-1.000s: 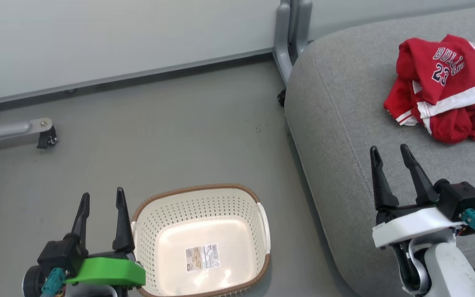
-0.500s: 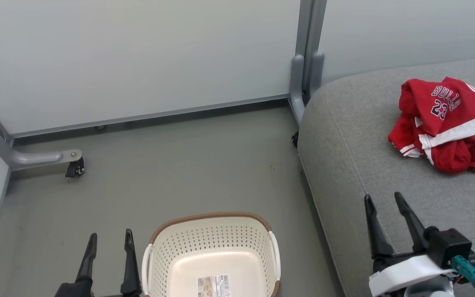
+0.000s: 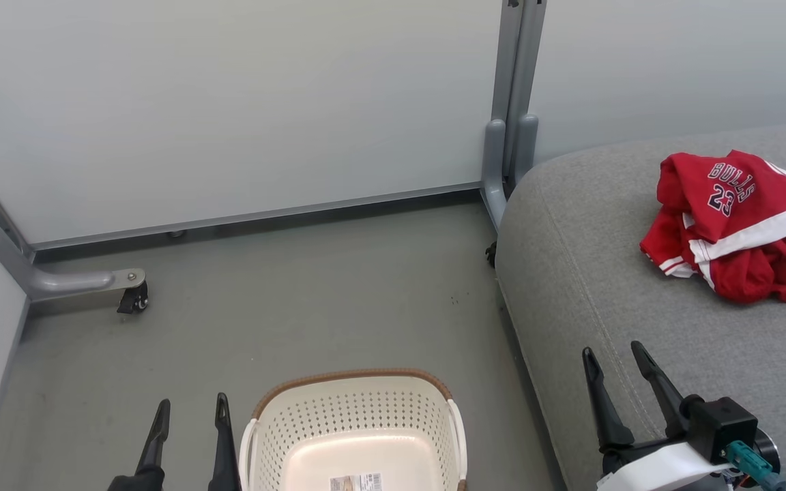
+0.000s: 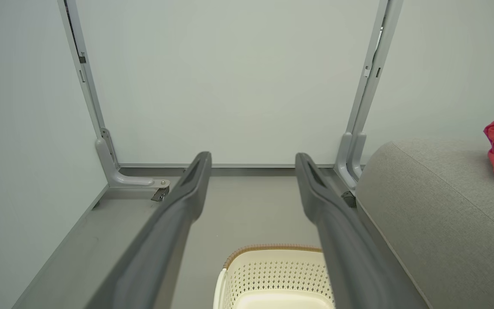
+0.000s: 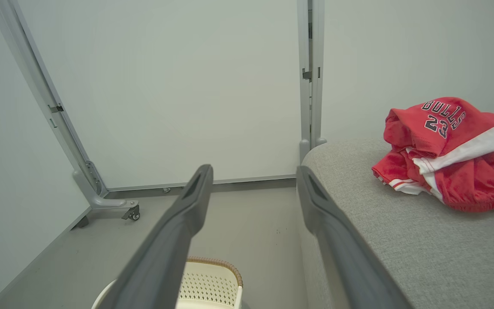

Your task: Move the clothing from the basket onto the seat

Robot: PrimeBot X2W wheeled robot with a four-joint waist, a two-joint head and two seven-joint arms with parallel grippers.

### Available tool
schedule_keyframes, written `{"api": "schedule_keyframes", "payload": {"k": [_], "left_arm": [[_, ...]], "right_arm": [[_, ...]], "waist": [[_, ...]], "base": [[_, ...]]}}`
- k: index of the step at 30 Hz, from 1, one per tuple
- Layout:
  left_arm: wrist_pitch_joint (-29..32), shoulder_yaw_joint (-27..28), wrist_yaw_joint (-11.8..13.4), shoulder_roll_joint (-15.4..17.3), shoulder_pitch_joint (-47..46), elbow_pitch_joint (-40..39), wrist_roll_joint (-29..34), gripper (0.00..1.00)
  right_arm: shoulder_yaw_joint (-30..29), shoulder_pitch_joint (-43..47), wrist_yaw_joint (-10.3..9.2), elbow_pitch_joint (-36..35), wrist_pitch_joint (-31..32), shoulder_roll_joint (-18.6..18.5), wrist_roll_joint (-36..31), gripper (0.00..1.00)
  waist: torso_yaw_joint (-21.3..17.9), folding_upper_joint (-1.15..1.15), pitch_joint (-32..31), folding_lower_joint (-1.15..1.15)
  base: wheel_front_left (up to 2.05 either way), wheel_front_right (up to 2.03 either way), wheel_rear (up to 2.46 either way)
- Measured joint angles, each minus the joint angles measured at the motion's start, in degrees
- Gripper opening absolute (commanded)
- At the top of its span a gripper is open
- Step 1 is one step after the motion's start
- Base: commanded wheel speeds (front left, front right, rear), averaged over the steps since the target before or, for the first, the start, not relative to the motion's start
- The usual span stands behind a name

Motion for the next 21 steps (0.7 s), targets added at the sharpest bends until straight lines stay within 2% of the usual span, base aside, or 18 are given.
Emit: {"api": "schedule_keyframes", "payload": {"k": [7,8,13,21], "left_arm": [[0.0,0.2,-0.5,0.0,0.0,-0.1,-0.5,1.00],[0.0,0.2,-0.5,0.0,0.0,-0.2,-0.5,0.00],[0.0,-0.1,-0.5,-0.1,0.2,2.2,-0.7,0.00],[2.3,0.6,-1.5,-0.1,-0.1,3.3,-9.4,0.00]], "right_arm": [[0.0,0.4,0.00,0.1,0.0,0.0,-0.2,1.00],[0.0,0.5,0.01,0.0,0.0,0.0,-0.3,0.00],[0.3,1.6,0.01,2.3,0.1,0.0,0.2,0.00],[-0.5,1.3,0.01,2.8,2.0,0.0,9.0,0.00]], "waist": [[0.3,0.00,-0.3,0.00],[0.4,0.00,-0.2,0.00],[0.4,0.00,-0.2,0.00],[0.4,0.00,0.2,0.00]], "base": [[0.00,0.00,0.00],[0.00,0.00,0.00],[0.00,0.00,0.00],[0.00,0.00,0.00]]}}
